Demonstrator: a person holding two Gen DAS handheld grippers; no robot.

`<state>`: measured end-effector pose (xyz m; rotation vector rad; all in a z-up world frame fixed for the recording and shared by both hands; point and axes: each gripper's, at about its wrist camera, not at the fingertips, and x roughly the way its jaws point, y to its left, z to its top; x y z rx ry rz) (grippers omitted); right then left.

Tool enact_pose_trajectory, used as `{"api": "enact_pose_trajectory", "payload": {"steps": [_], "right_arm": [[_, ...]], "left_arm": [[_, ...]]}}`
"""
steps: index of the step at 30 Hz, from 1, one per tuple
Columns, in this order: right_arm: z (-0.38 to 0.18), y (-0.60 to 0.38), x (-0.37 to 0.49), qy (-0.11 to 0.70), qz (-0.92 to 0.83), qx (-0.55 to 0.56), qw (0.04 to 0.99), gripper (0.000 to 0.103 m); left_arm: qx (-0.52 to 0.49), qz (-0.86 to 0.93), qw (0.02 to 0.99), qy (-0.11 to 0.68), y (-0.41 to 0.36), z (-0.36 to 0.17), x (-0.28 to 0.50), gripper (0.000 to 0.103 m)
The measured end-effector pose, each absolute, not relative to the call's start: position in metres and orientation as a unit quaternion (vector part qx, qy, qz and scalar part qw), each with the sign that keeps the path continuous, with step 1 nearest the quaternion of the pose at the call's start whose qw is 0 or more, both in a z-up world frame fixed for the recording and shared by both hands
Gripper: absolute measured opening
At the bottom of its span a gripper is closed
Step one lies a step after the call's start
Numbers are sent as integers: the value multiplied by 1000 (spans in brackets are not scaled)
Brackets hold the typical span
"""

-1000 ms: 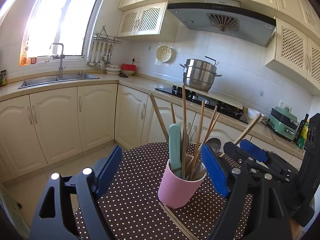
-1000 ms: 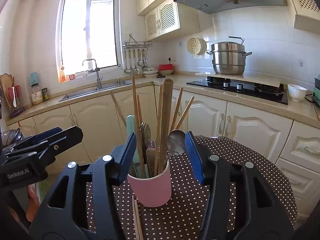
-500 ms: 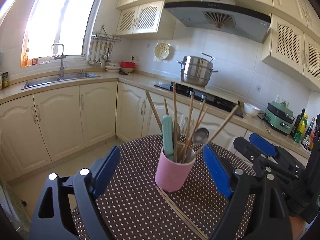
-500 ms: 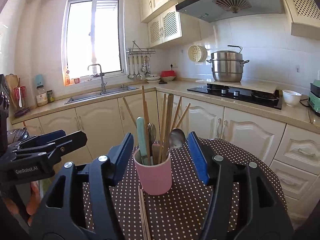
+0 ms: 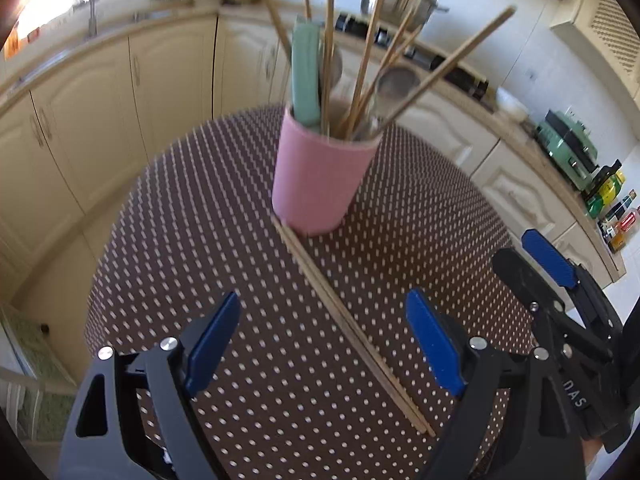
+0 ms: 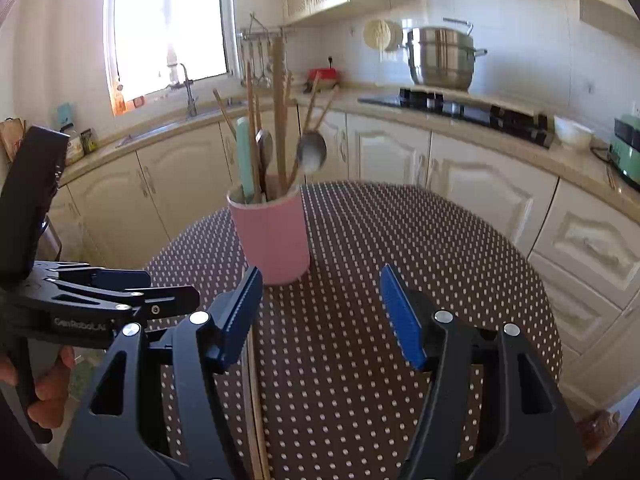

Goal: Organize utensils
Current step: 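Open both grippers to release the chopsticks and move back toward the table, then lower both grippers to the last chopsticks lying beside the pink cup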

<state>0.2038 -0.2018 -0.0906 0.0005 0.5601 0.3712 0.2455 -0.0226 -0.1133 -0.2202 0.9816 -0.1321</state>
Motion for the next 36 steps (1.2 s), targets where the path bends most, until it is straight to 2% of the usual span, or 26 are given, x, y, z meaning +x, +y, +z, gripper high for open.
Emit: {"api": "enact_pose_trajectory", "payload": {"steps": [9, 17, 36], "right_arm": [[-121, -210, 212, 330, 197, 11, 923, 62], [-133, -217, 216, 344, 199, 24, 917, 62], [-145, -217, 230, 359, 203, 29, 910, 63]], "left_arm": [[-86, -28, 832, 547, -39, -165, 268, 83], [-47, 1, 825, 563, -60, -187, 283, 83], [-38, 23, 818, 573, -66, -198, 309, 83]]}}
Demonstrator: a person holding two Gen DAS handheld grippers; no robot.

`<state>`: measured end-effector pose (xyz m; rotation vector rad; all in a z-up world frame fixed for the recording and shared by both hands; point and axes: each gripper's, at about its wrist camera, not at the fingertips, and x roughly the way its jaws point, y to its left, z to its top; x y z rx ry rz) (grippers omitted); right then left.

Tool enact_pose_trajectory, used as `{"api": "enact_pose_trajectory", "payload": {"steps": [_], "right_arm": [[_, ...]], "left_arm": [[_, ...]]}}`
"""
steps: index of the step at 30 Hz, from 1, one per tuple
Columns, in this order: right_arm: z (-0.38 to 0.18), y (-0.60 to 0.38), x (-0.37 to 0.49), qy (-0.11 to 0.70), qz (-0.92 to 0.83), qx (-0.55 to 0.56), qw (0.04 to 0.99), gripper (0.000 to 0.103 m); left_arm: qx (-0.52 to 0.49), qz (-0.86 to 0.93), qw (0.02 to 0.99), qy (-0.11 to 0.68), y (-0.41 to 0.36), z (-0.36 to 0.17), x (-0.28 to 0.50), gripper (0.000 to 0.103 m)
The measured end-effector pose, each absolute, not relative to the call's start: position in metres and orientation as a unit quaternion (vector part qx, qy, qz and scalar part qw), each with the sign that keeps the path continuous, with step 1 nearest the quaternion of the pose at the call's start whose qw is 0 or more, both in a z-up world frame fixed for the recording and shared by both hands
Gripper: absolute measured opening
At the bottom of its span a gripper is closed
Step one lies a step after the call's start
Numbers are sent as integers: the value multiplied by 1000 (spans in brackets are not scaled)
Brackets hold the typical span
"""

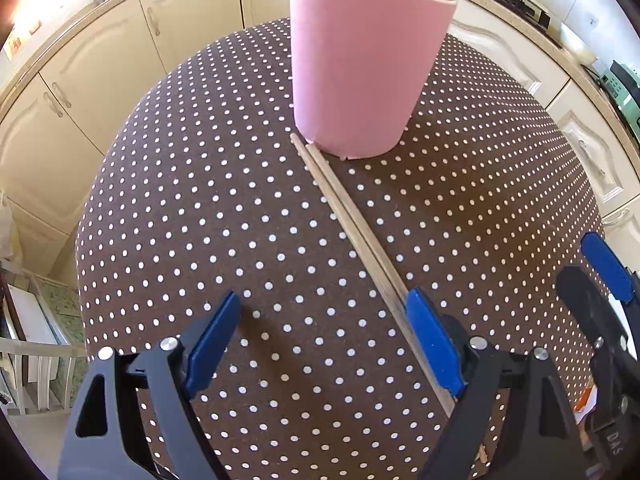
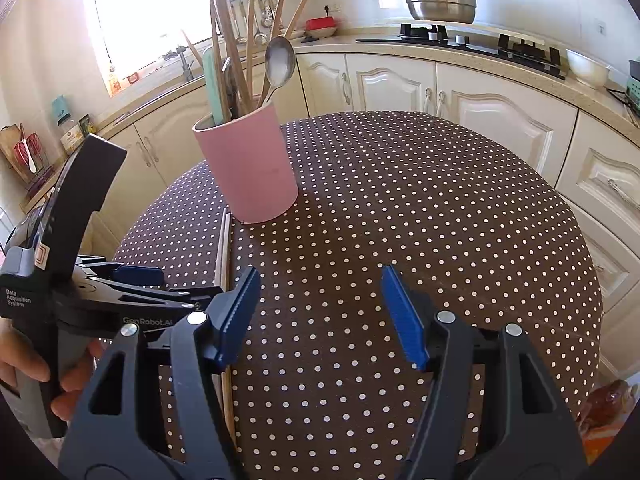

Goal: Organize utensils
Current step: 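Lower both grippers to the last chopsticks lying beside the pink cup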

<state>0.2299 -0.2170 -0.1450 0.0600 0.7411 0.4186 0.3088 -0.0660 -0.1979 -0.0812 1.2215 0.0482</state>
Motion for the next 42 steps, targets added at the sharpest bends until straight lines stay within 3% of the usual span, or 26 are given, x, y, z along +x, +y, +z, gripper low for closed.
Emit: {"api": "enact_pose_trajectory", "payload": {"steps": [19, 29, 31, 34, 36, 37, 42], "right_arm": [[-144, -225, 238, 357, 197, 33, 912, 65], [-145, -226, 241, 361, 194, 38, 911, 65], [-144, -225, 241, 363, 194, 36, 911, 65], [-143, -224, 243, 366, 192, 32, 910, 65], [-142, -221, 245, 371, 193, 24, 908, 65], [-141, -218, 246, 375, 194, 19, 906, 65], [-145, -190, 258, 421, 220, -15, 880, 65]], "left_arm": [[-56, 47, 815, 575, -48, -191, 295, 84], [-12, 54, 820, 570, -70, -196, 309, 83], [-10, 45, 824, 564, -71, -193, 308, 73], [0, 30, 827, 561, -71, -188, 306, 48], [-3, 23, 827, 561, -66, -185, 305, 24], [-8, 19, 827, 562, -60, -183, 305, 18], [-49, -18, 820, 569, -28, -183, 302, 7]]}}
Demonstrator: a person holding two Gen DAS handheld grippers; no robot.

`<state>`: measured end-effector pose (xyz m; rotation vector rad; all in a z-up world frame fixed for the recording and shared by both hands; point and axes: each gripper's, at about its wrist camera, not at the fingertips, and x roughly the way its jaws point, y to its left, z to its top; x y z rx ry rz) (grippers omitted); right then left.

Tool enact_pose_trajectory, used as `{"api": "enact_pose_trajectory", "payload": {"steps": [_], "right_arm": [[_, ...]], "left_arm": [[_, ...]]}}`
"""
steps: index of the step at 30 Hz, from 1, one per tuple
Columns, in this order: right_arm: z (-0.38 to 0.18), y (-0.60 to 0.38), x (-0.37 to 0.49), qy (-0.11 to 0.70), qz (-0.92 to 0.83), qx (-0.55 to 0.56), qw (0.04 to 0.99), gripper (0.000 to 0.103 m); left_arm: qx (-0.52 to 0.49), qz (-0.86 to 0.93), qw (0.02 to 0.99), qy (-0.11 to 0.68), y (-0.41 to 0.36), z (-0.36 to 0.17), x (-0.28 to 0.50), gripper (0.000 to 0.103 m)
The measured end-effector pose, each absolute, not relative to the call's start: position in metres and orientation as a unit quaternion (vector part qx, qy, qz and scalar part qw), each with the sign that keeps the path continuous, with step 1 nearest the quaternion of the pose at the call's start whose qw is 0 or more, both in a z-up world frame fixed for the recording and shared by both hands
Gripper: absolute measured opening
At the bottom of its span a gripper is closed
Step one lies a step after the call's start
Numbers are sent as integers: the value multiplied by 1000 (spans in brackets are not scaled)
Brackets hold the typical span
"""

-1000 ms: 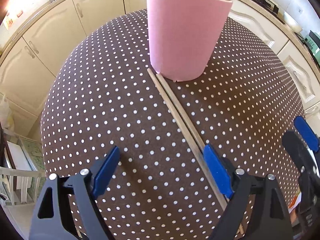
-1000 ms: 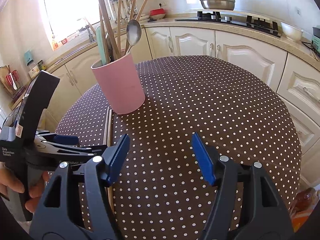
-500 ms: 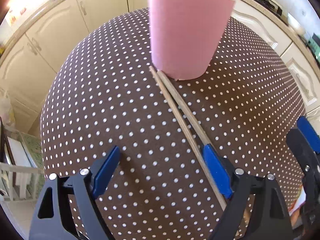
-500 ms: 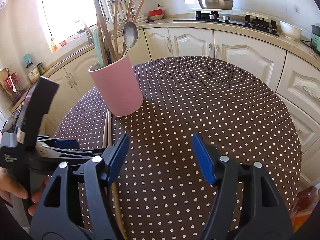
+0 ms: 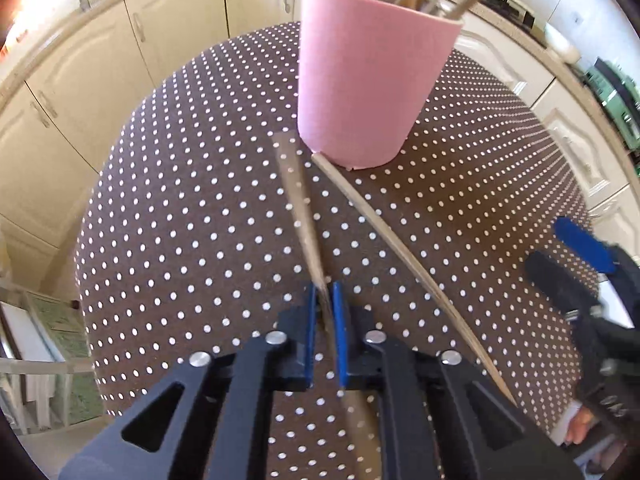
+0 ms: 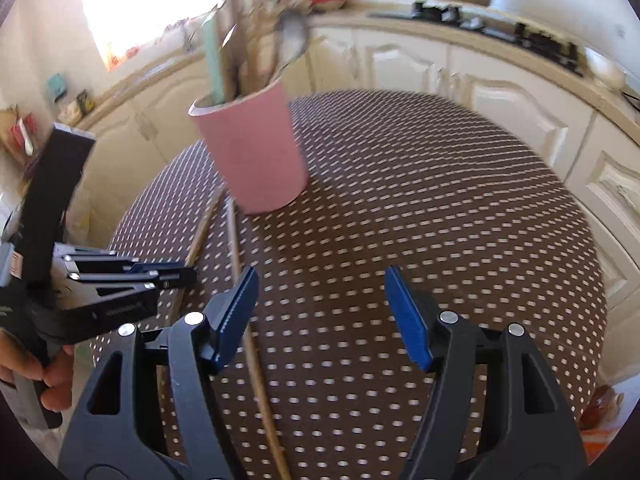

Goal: Organize utensils
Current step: 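Lower both grippers to the last chopsticks lying beside the pink cup, then grasp a chopstick with the left gripper while the right gripper grasps the other chopstick, then lift both chopsticks and lower them into the pink cup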

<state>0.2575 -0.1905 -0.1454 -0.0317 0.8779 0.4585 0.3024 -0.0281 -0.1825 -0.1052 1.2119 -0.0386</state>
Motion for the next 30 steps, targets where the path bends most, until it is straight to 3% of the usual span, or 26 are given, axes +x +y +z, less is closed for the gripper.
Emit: {"api": "enact_pose_trajectory", "payload": {"steps": [3, 7, 11, 14, 30], "right_arm": [[-151, -163, 265, 454, 244, -50, 855, 63], [-158, -132, 269, 488, 260, -102, 827, 39], [-172, -110, 273, 521, 256, -148, 801, 31], [-171, -108, 275, 520, 255, -153, 801, 7], [-130, -137, 229, 423, 320, -88, 843, 6]], "left_arm": [[-68, -30, 818, 571, -10, -182, 296, 6], [-73, -38, 818, 569, 4, -178, 287, 6], [-78, -41, 819, 566, 11, -176, 280, 5], [-83, -43, 821, 564, 10, -176, 273, 5], [-89, -68, 873, 475, 26, -124, 199, 5]]}}
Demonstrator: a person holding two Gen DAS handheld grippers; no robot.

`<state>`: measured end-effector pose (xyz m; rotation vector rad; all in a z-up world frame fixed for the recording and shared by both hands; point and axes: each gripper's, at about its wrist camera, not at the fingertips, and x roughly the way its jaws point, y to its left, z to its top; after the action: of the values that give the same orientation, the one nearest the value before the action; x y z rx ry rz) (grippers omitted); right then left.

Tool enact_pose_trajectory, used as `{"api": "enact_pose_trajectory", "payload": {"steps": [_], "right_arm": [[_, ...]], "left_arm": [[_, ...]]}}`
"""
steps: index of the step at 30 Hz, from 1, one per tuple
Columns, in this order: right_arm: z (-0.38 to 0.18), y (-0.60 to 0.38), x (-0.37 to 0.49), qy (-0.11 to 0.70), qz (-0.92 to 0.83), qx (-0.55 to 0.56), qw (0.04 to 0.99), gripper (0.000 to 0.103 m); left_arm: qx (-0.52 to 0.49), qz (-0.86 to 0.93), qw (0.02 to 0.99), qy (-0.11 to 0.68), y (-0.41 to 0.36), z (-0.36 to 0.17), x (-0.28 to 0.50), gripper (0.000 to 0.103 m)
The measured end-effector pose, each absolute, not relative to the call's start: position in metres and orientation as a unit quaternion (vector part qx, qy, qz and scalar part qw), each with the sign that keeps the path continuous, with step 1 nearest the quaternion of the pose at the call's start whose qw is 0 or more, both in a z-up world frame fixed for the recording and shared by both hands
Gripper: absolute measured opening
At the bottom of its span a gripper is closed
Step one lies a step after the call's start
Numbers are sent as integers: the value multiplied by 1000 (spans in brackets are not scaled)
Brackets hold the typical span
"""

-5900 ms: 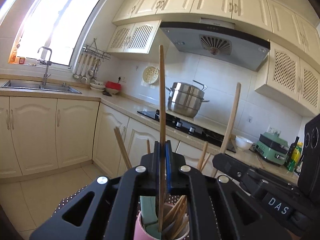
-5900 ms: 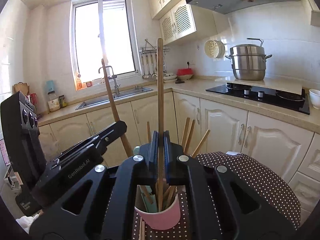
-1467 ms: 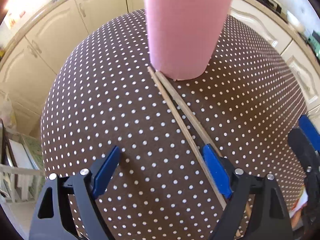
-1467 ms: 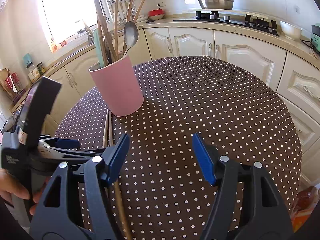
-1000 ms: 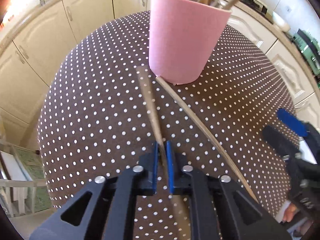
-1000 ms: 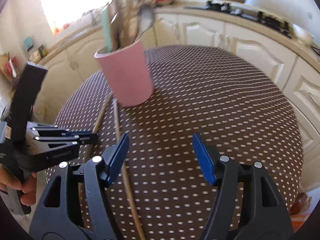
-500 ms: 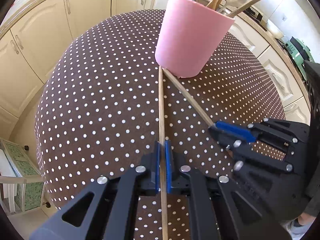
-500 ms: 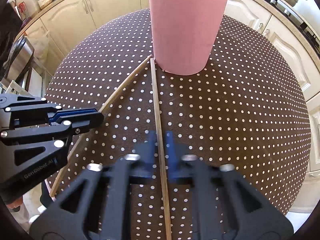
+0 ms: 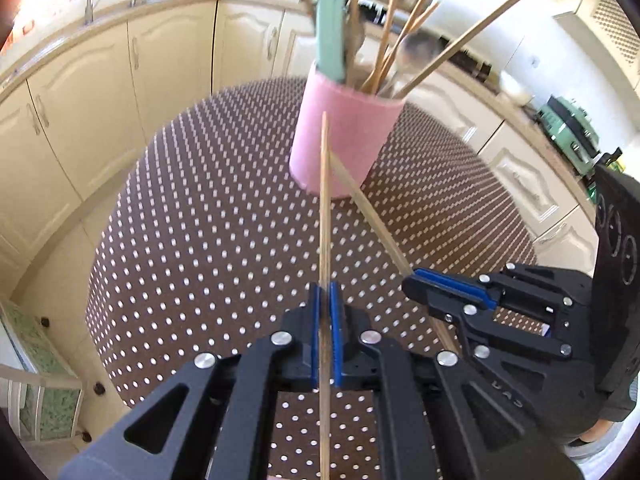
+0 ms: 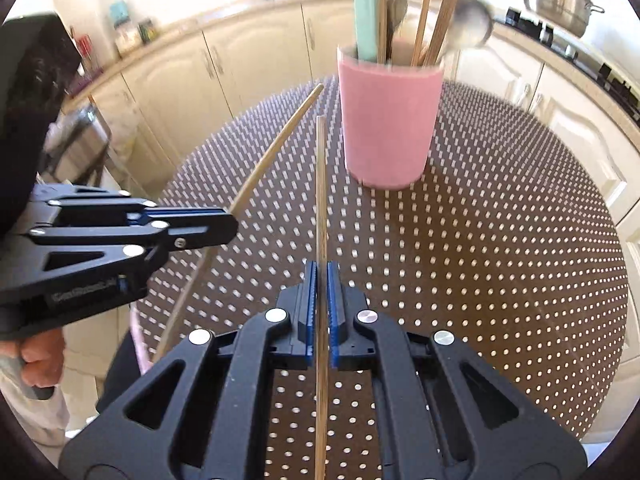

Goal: Organize utensils
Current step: 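Lift both chopsticks and lower them into the pink cup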

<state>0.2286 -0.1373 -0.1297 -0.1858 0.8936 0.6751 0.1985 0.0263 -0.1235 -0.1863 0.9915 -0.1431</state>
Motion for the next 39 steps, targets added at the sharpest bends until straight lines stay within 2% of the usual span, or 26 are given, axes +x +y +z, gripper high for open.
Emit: {"api": "enact_pose_trajectory", "payload": {"steps": [12, 22, 33, 39], "right_arm": [[-50, -170, 230, 240, 336, 33, 910, 6], [-28, -162, 273, 115, 328, 86, 934, 6], [-19, -165, 330, 49, 315, 137, 938, 6], [-23, -166, 341, 24, 296, 153, 943, 6]], "left_arm": [[-80, -99, 941, 314, 30, -44, 188, 5], [-48, -71, 975, 205, 24, 17, 214, 5], [-73, -71, 982, 159, 21, 35, 255, 5], [-74, -77, 977, 183, 18, 18, 281, 5]]}}
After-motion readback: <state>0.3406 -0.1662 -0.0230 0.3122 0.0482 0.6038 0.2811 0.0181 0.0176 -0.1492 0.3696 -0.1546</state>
